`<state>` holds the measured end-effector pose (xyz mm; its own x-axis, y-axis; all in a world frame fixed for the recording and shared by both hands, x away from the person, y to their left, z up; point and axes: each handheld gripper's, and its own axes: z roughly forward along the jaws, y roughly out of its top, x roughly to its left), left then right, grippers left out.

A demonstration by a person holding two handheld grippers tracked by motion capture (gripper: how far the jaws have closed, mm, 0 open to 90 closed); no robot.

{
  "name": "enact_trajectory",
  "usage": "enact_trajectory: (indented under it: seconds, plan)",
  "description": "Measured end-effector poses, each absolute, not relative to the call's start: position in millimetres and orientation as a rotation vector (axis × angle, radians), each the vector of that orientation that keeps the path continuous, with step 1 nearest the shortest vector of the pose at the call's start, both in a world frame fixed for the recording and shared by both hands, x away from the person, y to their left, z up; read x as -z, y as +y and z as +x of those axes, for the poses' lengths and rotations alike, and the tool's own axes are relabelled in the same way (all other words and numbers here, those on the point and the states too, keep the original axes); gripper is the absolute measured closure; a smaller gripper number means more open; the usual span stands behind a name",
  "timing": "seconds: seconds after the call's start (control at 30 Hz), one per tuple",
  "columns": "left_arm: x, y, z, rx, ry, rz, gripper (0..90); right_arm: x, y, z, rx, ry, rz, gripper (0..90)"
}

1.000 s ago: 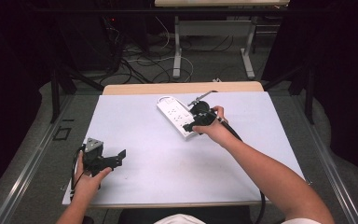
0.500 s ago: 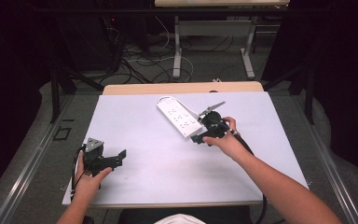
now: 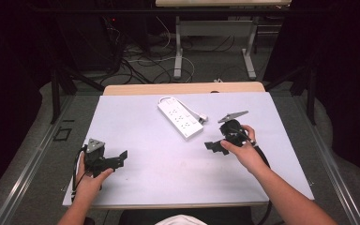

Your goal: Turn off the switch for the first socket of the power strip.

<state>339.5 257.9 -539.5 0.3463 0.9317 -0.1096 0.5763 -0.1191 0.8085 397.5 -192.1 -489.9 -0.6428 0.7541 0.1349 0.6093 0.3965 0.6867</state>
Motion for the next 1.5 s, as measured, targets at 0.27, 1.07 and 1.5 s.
enact_trajectory:
  seconds: [0.27,1.07,1.5]
  plan:
    - [539,258,339,-0.558,1.334,1.805,0.7,501,-225,387,-1.064,2.375,1.247,0.0]
    - [540,258,339,-0.561,1.336,1.808,0.7,538,-293,356,-1.001,2.201,1.381,0.0]
    - [540,258,340,-0.546,1.334,1.822,0.6,550,-307,357,-0.983,2.124,1.42,0.0]
